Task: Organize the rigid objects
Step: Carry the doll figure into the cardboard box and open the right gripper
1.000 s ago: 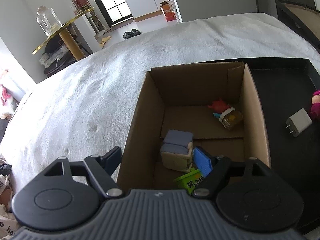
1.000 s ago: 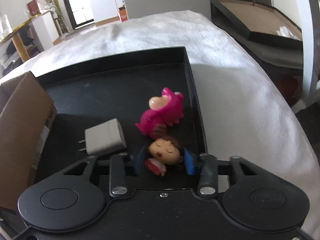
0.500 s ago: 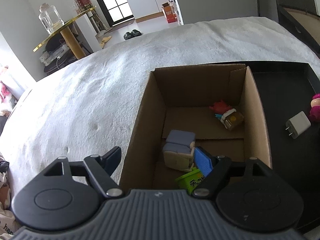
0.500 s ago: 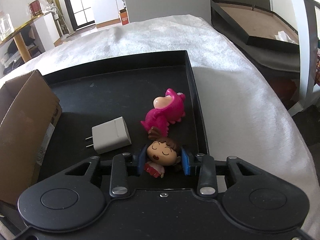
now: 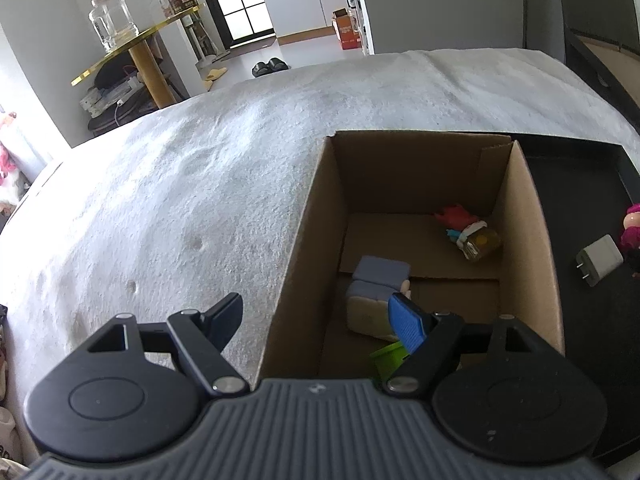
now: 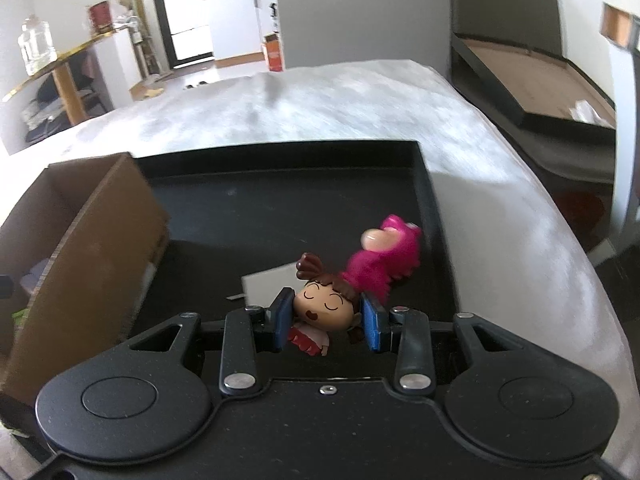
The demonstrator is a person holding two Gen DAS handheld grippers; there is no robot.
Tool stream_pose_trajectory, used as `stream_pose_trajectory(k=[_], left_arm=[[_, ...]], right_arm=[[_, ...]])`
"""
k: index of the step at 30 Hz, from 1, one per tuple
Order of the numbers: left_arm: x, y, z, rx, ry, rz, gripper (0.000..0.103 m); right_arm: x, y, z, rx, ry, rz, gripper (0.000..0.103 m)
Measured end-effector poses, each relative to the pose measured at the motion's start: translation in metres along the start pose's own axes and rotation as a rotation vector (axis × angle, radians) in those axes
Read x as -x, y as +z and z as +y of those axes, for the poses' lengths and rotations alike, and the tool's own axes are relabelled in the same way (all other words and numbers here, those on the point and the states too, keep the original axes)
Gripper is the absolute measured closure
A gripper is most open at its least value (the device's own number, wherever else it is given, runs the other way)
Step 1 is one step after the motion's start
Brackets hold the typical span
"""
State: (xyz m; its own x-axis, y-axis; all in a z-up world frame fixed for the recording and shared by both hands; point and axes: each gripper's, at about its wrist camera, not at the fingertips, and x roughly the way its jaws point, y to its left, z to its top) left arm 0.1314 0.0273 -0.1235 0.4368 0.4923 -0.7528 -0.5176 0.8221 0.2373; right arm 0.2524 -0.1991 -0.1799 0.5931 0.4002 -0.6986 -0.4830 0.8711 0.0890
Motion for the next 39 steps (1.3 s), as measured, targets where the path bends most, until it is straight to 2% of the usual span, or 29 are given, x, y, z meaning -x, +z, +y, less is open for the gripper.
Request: stream_pose_trajectory(k=[4,10,16,18,23,29,39], left_arm=[[0.001,-0.003,0.006,0.016,-0.028,-0.022,0.025],[0.001,-0.006,0.015,0.034,-0.05,-0.036,0.036],[0.0,-0.009,0.023,0.051,-0.072,-0.033,0.057],[-0.001,-0.01,0.026,0.059,-0.082,-0.031,0.069],[-0.002,-0.012,0.035,0.086,-0.101,-0.039,0.088],[-0.007,-0.014,0.045,0.09,-0.138,-0.032,0.091],[-0.01,-0.021,0.056,0.113,-0.204,-0.038,0.092]], right_arm=[[0.004,0.004,0.012,0.015,0.036,-0.023,0.068],[0.011,0.011,0.029,0.024,0.091,-0.062,0.068],[0.019,0.021,0.041,0.01,0.144,-0.095,0.068],[0.021,0.023,0.049,0.02,0.15,-0.109,0.068],[0.024,0.03,0.064,0.043,0.167,-0.127,0.068],[0.03,0.04,0.082,0.058,0.192,-0.166,0.068],[0.025,0.047,0.118,0.108,0.222,-0.158,0.068]])
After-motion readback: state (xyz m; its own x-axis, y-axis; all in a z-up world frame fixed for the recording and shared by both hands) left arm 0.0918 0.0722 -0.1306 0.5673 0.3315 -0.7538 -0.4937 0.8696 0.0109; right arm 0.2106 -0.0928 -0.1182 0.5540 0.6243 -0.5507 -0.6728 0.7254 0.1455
